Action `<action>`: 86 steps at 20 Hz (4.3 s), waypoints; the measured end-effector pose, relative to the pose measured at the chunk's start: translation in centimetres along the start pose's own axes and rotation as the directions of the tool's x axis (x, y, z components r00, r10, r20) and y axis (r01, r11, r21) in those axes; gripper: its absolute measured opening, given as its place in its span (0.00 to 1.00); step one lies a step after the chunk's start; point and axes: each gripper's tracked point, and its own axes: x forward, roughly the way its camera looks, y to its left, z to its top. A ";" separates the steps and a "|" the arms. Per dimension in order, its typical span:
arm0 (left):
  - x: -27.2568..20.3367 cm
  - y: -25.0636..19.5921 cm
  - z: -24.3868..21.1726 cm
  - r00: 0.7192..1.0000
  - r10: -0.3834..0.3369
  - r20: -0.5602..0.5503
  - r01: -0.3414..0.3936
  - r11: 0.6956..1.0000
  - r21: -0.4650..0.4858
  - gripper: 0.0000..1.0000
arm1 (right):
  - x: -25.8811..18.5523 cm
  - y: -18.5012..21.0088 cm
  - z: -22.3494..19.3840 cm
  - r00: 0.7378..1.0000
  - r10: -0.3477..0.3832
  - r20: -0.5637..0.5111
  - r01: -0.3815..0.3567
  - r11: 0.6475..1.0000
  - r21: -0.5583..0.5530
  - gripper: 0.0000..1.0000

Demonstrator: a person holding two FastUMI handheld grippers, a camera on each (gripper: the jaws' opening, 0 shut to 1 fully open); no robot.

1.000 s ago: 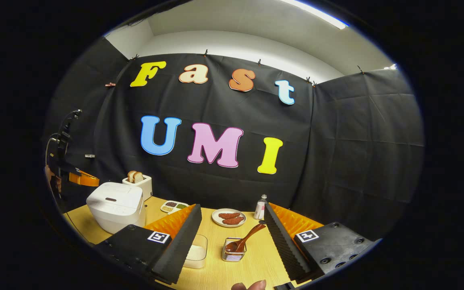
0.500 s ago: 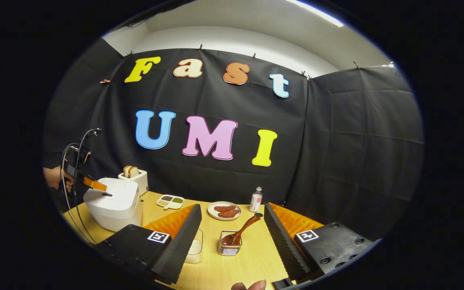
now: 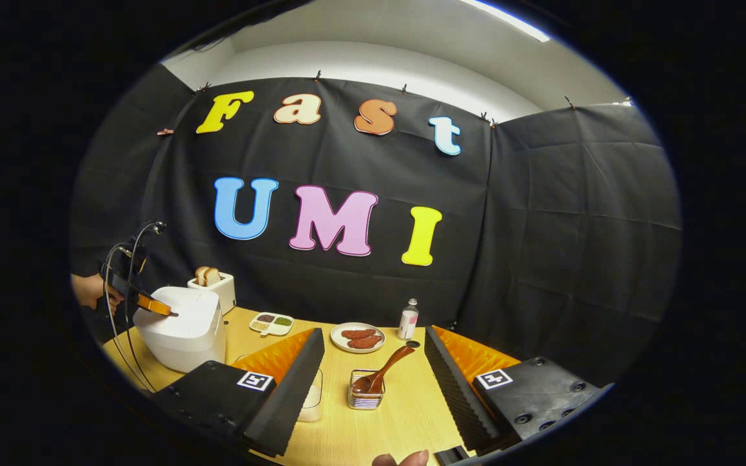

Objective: Close the left gripper, press the button to open the rice cooker; take a wooden spoon from the chopstick holder with the right hand, scoop a spoonful of rice and pour it into the rice cooker, then put the wooden spoon back into the chopstick holder.

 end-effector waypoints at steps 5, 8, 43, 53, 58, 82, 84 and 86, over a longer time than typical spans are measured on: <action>-0.4 0.0 0.5 1.000 0.031 0.002 -0.031 1.000 -0.001 0.06 | -0.5 0.0 0.2 1.000 0.001 0.004 -0.001 1.000 0.001 0.98; -1.7 0.3 3.0 0.989 0.095 0.114 -0.098 0.995 0.025 0.06 | -0.9 -0.5 0.0 1.000 -0.003 -0.006 0.004 1.000 0.007 0.98; -24.7 -7.9 -1.2 0.744 0.246 0.621 -0.148 0.967 -0.206 0.95 | 4.5 -4.0 -9.3 0.984 0.078 -0.158 -0.060 0.991 0.116 0.98; -24.4 -7.7 -5.9 0.795 0.316 0.519 -0.224 0.946 -0.233 0.94 | 9.6 -3.6 -16.6 0.965 0.133 -0.225 -0.101 0.984 0.145 0.98; -24.6 -8.2 -7.1 0.813 0.322 0.485 -0.222 0.942 -0.253 0.94 | 12.3 -3.3 -18.8 0.959 0.133 -0.250 -0.098 0.984 0.145 0.98; -21.8 -9.1 -8.5 0.842 0.381 0.382 -0.291 0.917 -0.272 0.95 | 23.9 -0.6 -27.7 0.874 0.325 -0.361 -0.239 0.935 0.262 0.29; -21.8 -9.1 -8.5 0.840 0.387 0.381 -0.298 0.915 -0.272 0.95 | 24.2 -0.6 -27.5 0.872 0.336 -0.356 -0.244 0.929 0.279 0.34; -21.9 -9.0 -8.6 0.840 0.391 0.377 -0.302 0.913 -0.273 0.95 | 24.5 -0.6 -28.0 0.861 0.349 -0.371 -0.246 0.923 0.295 0.35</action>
